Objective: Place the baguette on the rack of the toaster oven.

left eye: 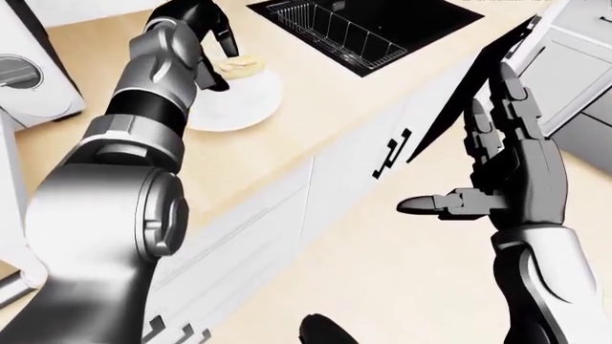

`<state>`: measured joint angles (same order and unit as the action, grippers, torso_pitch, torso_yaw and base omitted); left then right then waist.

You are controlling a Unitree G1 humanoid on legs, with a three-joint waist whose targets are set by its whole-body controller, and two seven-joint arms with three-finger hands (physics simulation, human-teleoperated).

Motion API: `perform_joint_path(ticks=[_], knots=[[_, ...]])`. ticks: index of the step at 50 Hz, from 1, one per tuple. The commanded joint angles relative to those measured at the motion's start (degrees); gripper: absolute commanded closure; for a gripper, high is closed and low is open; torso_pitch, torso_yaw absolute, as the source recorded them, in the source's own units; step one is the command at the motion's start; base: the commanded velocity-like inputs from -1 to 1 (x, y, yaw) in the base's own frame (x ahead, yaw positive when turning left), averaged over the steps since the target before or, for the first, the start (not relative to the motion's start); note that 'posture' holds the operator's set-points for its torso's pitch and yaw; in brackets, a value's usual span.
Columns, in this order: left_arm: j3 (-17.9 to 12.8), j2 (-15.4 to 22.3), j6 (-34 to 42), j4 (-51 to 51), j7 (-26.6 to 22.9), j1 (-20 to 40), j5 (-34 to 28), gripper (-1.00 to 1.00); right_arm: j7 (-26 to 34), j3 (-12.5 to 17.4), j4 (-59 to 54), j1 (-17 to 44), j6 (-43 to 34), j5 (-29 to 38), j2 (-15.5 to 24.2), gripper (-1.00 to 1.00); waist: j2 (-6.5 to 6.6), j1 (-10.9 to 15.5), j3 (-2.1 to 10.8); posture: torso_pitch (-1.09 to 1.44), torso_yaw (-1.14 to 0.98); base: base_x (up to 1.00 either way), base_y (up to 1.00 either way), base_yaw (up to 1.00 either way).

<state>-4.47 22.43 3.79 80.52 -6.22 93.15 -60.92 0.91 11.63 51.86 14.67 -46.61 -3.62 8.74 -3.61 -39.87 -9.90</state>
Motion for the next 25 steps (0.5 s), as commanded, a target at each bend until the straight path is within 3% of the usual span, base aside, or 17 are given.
perform_joint_path(ticks=[1,3,4,17,25], knots=[[-0.1,0.5,-0.8,-2.6,1.1,3.0,0.4,0.84,-0.1,0.5,1.9,1.0,1.7,0.2,0.4,-1.0,0.28,-0.1,2.13,0.33,-0.67,0.0,0.0,0.0],[-0.1,0.6,-1.0,-2.7,1.2,3.5,0.7,0.88,0.0,0.8,1.9,0.8,1.8,0.2,0.4,-1.0,0.32,-0.1,2.19,0.33,-0.67,0.0,0.0,0.0],[-0.1,0.6,-1.2,-2.7,1.3,3.8,0.7,1.0,0.0,0.6,1.8,0.7,2.0,0.3,0.4,-1.0,0.33,-0.1,2.2,0.33,-0.67,0.0,0.0,0.0],[-0.1,1.2,-2.0,-3.4,-0.1,6.9,3.1,1.0,-0.1,-0.2,0.9,0.9,2.7,0.9,0.0,-1.0,0.33,-0.3,2.08,0.32,-0.67,0.0,0.0,0.0],[0.3,1.1,-2.5,-3.9,-1.7,8.1,4.8,1.0,0.2,0.2,1.3,1.2,2.1,0.9,0.3,-1.0,0.57,-0.4,3.79,0.24,-0.67,0.0,0.0,0.0]])
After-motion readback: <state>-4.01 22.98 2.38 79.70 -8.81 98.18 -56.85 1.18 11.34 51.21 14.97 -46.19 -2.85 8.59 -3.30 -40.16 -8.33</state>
